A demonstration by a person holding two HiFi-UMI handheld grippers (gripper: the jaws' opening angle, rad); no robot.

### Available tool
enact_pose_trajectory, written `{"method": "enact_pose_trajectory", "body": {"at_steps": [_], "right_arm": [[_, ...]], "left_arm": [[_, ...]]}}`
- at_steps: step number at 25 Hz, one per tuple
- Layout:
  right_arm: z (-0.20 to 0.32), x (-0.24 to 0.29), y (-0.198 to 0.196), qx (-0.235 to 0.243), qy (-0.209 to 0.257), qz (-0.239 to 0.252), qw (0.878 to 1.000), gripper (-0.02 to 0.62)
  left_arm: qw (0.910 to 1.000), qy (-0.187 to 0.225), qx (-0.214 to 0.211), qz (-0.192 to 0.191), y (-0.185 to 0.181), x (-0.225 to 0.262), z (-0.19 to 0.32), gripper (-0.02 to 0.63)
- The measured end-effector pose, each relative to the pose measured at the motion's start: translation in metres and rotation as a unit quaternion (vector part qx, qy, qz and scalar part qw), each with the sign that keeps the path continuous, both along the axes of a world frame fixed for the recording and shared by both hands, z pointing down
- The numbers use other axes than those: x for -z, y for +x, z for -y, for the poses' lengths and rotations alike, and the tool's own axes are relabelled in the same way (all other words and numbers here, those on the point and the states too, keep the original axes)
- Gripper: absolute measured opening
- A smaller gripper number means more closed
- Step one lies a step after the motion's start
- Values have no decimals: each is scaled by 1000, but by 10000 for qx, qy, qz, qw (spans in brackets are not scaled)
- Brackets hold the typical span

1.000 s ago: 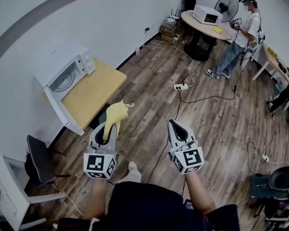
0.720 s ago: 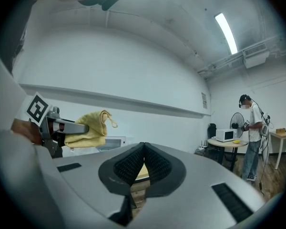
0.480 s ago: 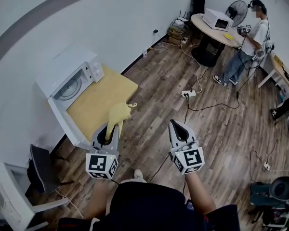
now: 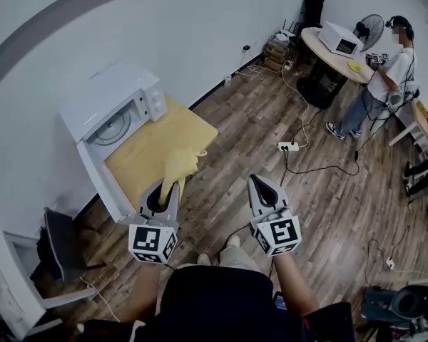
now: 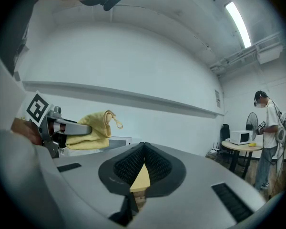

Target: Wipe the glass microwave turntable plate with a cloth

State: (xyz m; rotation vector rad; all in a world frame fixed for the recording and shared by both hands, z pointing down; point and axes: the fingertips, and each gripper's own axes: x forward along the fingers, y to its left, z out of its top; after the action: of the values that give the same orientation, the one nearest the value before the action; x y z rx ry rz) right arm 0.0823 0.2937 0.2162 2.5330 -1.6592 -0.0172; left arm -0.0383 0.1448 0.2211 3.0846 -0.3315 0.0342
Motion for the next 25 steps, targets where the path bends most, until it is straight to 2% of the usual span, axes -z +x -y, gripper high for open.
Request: {"method": "enact_pose_trajectory", "body": {"at_steps": [5,12,20,25], "right_arm": [[35,-2,12,342,-20,12,9994,9],[95,-10,41,1004,10,99,9949,9],[175,-9,76,1800,-22,158,9835,9],[213,-12,91,2326,-118,209,9723,9]], "left_arm": [[9997,-9,233,17,7,-3,21,69],[9962,37,868,85,17,-8,59,69],[9852,-41,1706,180,33,-11,109,69],[9756,-111,2179,252,42,-16,129,69]]}}
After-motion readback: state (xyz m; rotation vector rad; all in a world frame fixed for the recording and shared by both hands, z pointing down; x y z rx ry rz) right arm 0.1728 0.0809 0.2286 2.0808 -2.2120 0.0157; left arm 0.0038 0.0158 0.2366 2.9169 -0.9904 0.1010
